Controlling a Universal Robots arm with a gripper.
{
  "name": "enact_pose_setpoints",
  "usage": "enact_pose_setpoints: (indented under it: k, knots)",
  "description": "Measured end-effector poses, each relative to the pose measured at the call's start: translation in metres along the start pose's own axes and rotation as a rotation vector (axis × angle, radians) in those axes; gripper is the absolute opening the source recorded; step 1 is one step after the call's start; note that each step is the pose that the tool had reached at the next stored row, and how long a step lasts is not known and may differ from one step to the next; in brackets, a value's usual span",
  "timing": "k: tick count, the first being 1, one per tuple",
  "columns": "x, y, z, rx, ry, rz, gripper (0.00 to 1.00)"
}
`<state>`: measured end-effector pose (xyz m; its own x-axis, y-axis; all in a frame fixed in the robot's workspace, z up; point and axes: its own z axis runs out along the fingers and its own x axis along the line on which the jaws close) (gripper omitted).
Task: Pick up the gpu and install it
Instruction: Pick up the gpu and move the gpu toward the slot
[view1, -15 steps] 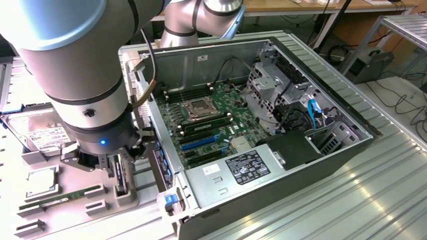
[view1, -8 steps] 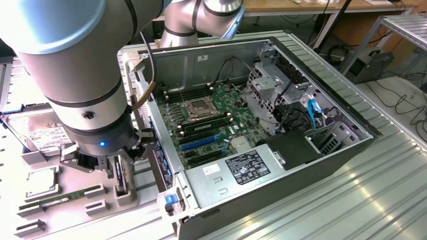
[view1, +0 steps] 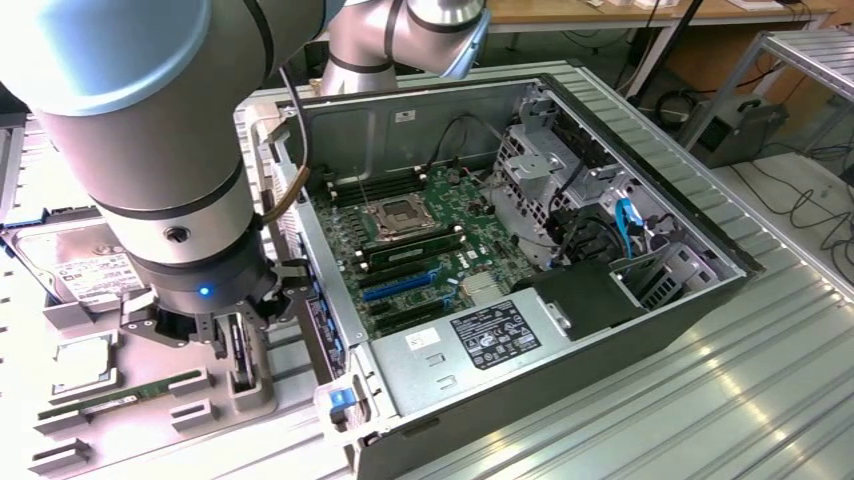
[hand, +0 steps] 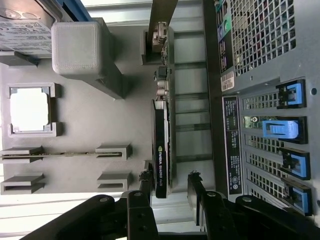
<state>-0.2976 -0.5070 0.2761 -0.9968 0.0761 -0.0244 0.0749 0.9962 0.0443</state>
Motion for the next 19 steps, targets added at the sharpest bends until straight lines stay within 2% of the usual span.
enact_pose_setpoints:
  k: [12, 19]
  knots:
    - [0.001, 0.0002, 0.0024, -0.0001, 0.0, 0.0, 0.42]
    - [0.0028, 0.0031, 0.0031, 0.0001, 0.0, 0.0, 0.42]
